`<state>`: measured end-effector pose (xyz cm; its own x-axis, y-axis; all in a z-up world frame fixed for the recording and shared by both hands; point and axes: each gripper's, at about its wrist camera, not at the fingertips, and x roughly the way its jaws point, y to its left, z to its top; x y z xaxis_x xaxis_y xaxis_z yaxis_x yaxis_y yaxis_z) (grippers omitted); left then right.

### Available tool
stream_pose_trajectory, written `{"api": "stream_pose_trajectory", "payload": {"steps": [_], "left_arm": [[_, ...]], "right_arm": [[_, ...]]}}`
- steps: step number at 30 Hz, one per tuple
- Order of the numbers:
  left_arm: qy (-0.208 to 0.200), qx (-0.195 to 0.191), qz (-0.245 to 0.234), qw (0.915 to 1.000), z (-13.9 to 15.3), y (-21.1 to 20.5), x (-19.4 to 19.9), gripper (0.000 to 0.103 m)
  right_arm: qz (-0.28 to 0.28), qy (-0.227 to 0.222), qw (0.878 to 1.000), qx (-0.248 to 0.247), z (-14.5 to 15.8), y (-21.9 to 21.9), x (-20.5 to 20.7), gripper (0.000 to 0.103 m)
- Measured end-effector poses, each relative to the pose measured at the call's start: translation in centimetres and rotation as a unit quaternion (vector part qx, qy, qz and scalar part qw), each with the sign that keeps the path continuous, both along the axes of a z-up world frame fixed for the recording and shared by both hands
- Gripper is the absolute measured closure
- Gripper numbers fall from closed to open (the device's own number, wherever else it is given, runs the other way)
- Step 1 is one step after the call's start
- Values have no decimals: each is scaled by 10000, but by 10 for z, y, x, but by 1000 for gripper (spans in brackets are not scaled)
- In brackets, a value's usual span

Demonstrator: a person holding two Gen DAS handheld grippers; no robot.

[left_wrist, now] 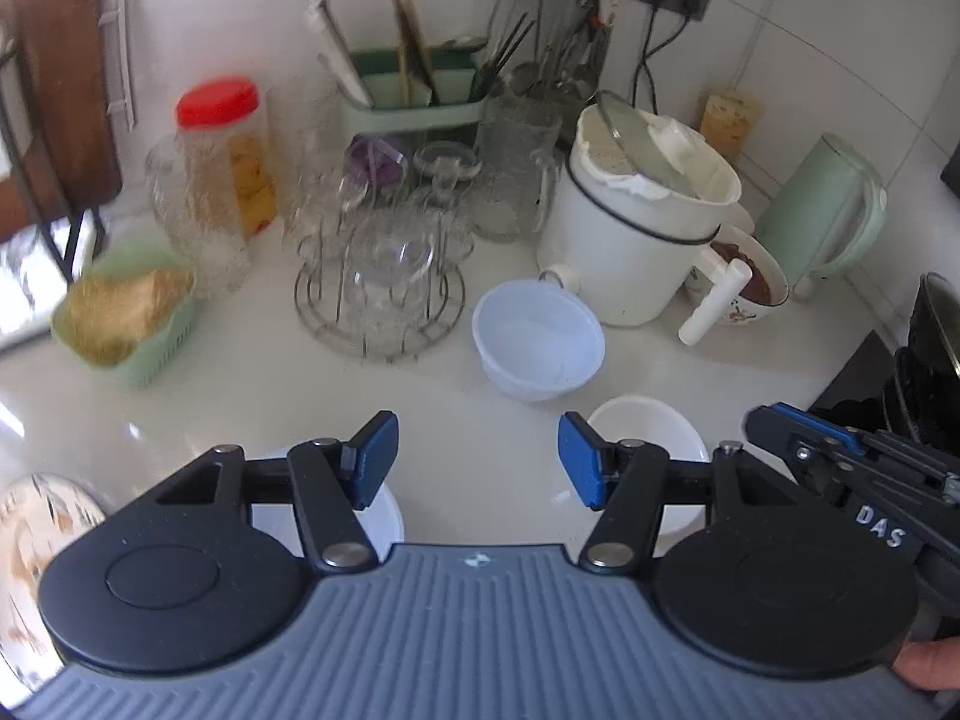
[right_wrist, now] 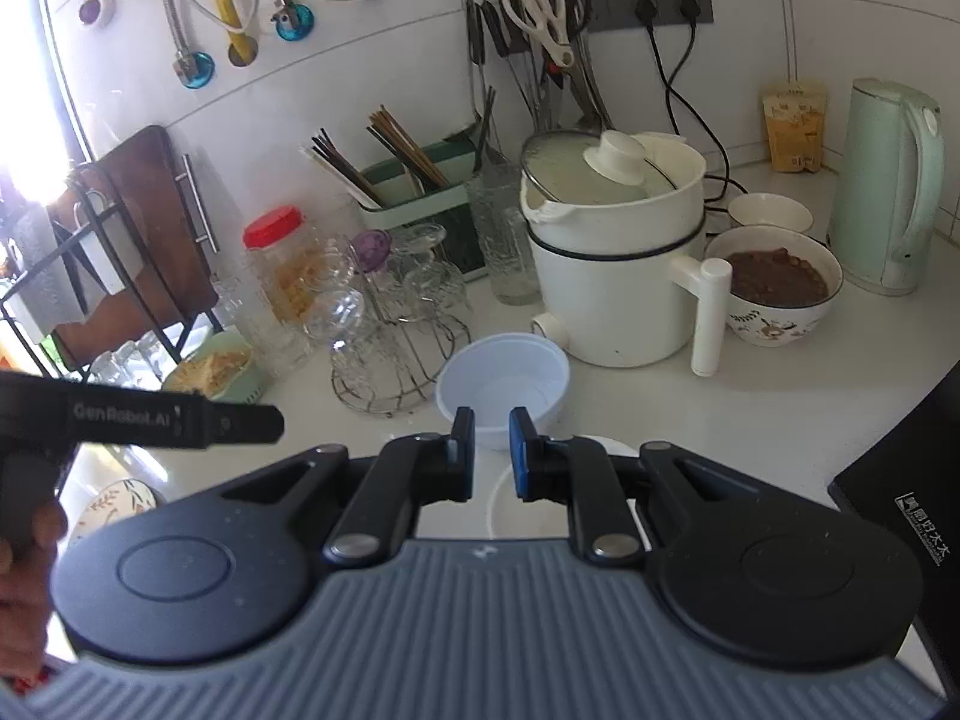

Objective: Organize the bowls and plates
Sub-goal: 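Move the left tool to the second light blue bowl and close on its rim, then carry the held bowl with the left tool over the first bowl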

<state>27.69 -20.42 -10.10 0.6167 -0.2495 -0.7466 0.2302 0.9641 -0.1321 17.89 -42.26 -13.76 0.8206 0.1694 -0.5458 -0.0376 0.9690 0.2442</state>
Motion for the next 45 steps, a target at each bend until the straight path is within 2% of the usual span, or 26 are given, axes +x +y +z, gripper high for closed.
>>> {"api": "stream_pose_trajectory", "payload": {"steps": [3, 8, 12, 14, 15, 16, 20, 23, 26, 28, 29, 31, 34, 36, 37, 38, 40, 42, 45], "left_arm": [[-145, 208, -186, 9995, 10, -8, 14, 38], [-226, 289, -200, 9991, 16, -16, 40, 37], [-15, 118, -350, 9993, -4, -15, 60, 34], [240, 114, -436, 9987, -21, -16, 75, 34], [320, 108, -516, 9981, -28, -17, 80, 34], [339, 88, -598, 9976, -33, -18, 85, 32], [511, -19, -662, 9965, -57, -23, 103, 28], [763, -291, -572, 9950, -77, -24, 119, 28], [1114, -839, -326, 9897, -99, -18, 135, 28], [1172, -1114, -164, 9867, -109, -14, 142, 28], [1183, -1153, -69, 9862, -113, -13, 146, 28], [1228, -1231, 88, 9847, -119, -12, 151, 30], [1207, -1441, 48, 9822, -124, -12, 157, 39], [1154, -1370, 27, 9838, -129, -16, 159, 44], [1165, -1351, 43, 9840, -132, -17, 160, 52], [1199, -1370, 35, 9833, -136, -19, 163, 55], [1228, -1390, 4, 9827, -143, -22, 164, 74], [1256, -1340, 37, 9830, -150, -22, 167, 85], [1223, -1459, 37, 9817, -155, -21, 168, 87]], "right_arm": [[-71, -10, 9999, 132, 5, -15, 5, 87], [-279, 201, 9989, 305, 0, -28, 29, 87], [-381, 403, 9980, 286, -10, -36, 51, 87], [-421, 512, 9977, 139, -15, -38, 60, 72], [-453, 575, 9972, 132, -18, -41, 64, 52], [-491, 603, 9968, 156, -22, -42, 67, 43], [-461, 768, 9957, 237, -40, -45, 86, 44], [-408, 943, 9938, 420, -58, -45, 103, 44], [-307, 1093, 9914, 643, -75, -43, 120, 45], [-254, 1135, 9897, 834, -81, -42, 130, 45], [-202, 1148, 9891, 903, -84, -40, 135, 47], [-134, 1198, 9882, 943, -88, -36, 145, 57], [-172, 1222, 9885, 878, -95, -32, 156, 61], [-201, 1209, 9878, 960, -99, -31, 162, 61], [-180, 1226, 9874, 988, -102, -30, 164, 62], [-170, 1246, 9871, 990, -105, -30, 167, 63], [-211, 1280, 9875, 895, -110, -26, 170, 69], [-242, 1348, 9861, 939, -116, -26, 173, 74], [-320, 1414, 9844, 1000, -121, -25, 174, 80]]}}
